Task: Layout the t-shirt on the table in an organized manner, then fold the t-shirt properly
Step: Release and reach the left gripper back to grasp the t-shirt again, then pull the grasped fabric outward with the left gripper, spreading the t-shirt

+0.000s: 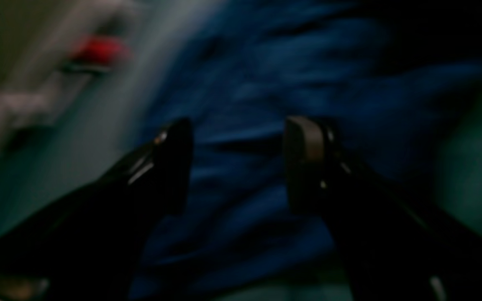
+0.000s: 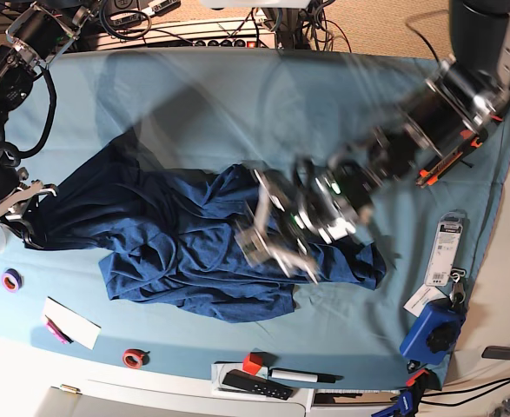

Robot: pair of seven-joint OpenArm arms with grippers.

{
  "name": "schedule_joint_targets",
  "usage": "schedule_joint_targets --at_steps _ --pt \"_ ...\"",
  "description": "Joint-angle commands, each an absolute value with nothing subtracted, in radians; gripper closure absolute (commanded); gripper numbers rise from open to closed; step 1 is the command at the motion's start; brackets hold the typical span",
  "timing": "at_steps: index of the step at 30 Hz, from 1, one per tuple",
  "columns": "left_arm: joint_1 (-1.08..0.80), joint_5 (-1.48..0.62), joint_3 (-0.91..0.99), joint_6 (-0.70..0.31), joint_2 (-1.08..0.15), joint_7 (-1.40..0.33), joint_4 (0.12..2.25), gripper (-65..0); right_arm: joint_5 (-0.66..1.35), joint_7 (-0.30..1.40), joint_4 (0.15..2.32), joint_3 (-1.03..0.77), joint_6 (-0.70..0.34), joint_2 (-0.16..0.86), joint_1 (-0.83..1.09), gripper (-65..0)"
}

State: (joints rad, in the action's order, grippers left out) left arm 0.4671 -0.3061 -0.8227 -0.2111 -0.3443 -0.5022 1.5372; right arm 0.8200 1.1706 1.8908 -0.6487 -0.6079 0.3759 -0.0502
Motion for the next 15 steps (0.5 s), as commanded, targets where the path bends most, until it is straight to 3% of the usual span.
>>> schedule_joint_targets --at_steps 1,6,15 --pt "0.481 -0.334 -0.814 -0.232 -0.338 -0.498 1.551 -33.0 0.836 1.14 1.905 -0.655 -0.614 0.393 -0.066 0.0" --pt "0.434 -0.423 -0.814 -0.315 -0.295 -0.533 1.551 -33.0 0.836 1.14 1.905 -0.654 -0.614 0.393 -0.066 0.0" --pt "0.432 -0.244 -0.814 -0.204 -0.191 -0.489 1.433 -33.0 0.836 1.141 1.905 -0.654 -0.614 0.39 -0.066 0.0"
